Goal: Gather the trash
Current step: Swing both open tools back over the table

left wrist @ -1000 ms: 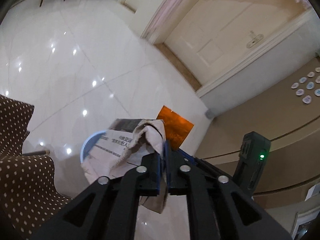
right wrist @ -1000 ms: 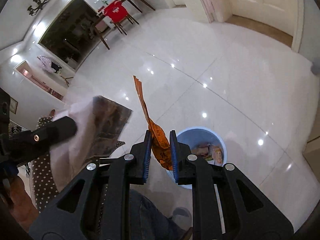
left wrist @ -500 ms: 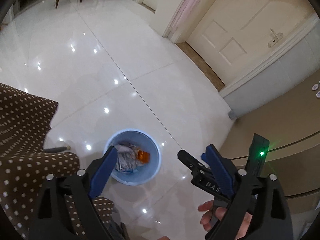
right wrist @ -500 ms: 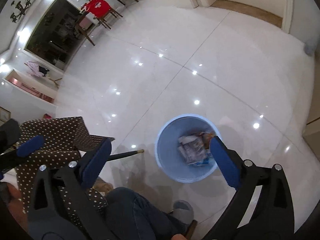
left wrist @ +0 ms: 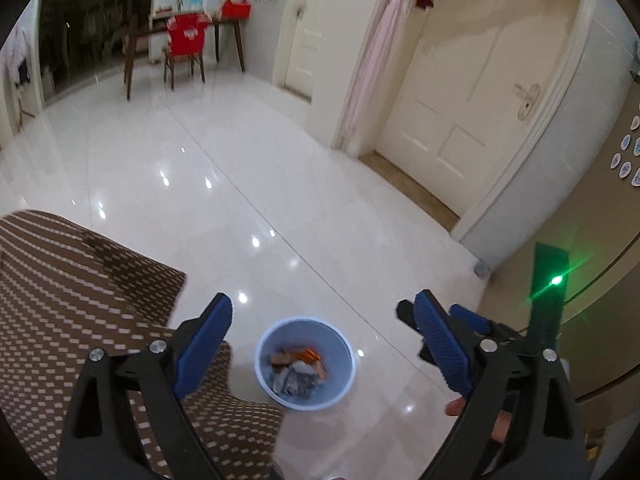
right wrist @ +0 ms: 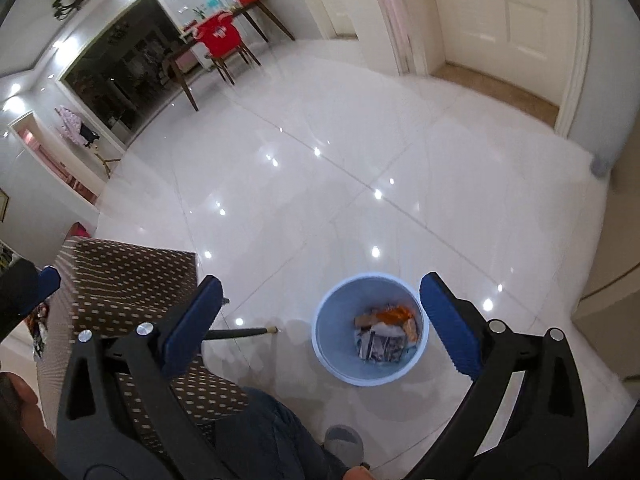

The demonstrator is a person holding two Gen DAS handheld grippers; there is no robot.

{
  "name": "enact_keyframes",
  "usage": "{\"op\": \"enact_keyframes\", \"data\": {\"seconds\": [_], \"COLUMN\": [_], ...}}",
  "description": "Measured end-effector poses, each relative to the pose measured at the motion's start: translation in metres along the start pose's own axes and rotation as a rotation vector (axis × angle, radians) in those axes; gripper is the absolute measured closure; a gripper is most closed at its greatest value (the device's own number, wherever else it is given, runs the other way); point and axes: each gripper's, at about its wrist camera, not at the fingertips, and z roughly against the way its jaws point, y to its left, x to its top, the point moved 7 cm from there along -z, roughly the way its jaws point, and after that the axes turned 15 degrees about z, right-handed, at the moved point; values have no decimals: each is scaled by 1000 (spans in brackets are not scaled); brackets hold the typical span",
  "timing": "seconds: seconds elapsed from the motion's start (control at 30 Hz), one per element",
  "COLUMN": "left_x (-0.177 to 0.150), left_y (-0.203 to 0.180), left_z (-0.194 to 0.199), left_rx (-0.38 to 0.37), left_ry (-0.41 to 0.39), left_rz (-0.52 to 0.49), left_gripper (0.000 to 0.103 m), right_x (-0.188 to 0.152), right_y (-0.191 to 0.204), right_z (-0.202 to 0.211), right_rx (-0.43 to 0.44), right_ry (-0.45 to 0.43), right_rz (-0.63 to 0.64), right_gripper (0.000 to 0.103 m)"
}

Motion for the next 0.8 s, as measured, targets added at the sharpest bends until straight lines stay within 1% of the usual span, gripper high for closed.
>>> {"op": "enact_keyframes", "data": {"seconds": [0.07,0.2,0.4,0.6,0.73,0.8], "left_x": [4,9,17,24,26,25], "left_y": [7,26,59,106,141,161], "left_z": [20,48,94,142,177,192], "left_rx": [2,21,86,159,242,274], "left_ry": [-42,-97,-196,-307,-403,-442], "left_rz": [4,8,23,62,69,86], "left_gripper": [12,12,12,12,12,12], "right_x": [9,26,42,49,52,51], "right_y": [13,41,93,149,192,216], "right_z": [14,39,69,91,99,98], "right_rx": [-3,0,24,57,70,95], "right_ry": [-31,-77,-149,-196,-230,-234], "right_rz": [26,83,165,254,323,363], "right_gripper": [6,6,6,6,6,6]}}
